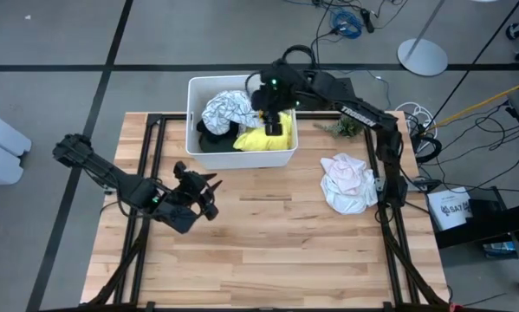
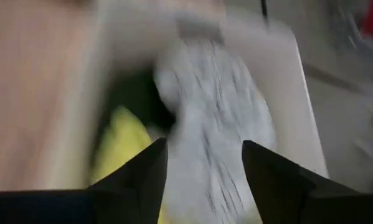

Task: Fold laundry
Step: Put the folded white patterned shirt into the white laundry bin, then fold the pink underwear

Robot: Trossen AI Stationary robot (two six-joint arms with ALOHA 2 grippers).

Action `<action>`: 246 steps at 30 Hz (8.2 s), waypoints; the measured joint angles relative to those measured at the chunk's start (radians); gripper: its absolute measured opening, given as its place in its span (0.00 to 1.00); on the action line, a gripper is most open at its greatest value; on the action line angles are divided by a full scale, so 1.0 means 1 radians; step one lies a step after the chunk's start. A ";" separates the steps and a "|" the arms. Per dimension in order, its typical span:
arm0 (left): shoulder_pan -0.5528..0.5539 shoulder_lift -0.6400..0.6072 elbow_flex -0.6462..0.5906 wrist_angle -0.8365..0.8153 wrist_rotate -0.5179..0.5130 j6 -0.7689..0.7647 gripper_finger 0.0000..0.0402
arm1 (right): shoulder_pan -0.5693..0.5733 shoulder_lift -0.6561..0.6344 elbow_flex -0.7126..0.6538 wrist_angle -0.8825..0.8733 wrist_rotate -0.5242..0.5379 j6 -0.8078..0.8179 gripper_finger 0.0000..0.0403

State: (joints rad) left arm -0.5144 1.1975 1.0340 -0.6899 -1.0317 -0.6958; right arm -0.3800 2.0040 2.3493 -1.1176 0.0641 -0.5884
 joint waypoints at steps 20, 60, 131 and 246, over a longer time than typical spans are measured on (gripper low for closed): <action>0.070 -0.019 0.002 -0.003 0.019 0.084 0.32 | -0.115 0.351 0.000 0.627 -0.415 0.518 0.00; 0.070 -0.018 0.001 0.038 0.033 0.081 0.32 | -0.062 0.013 -0.001 0.252 -0.497 0.539 0.00; 0.349 0.228 0.000 0.639 0.866 0.503 0.32 | -0.046 -0.950 -1.733 0.042 0.064 1.230 0.54; 0.298 -0.268 -0.422 0.868 0.611 0.491 0.32 | 0.805 -0.374 -1.518 0.620 0.092 1.131 0.37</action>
State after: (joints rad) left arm -0.2165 0.9291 0.6117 0.1780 -0.4202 -0.2047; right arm 0.4252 1.6302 0.8310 -0.4978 0.1557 0.5422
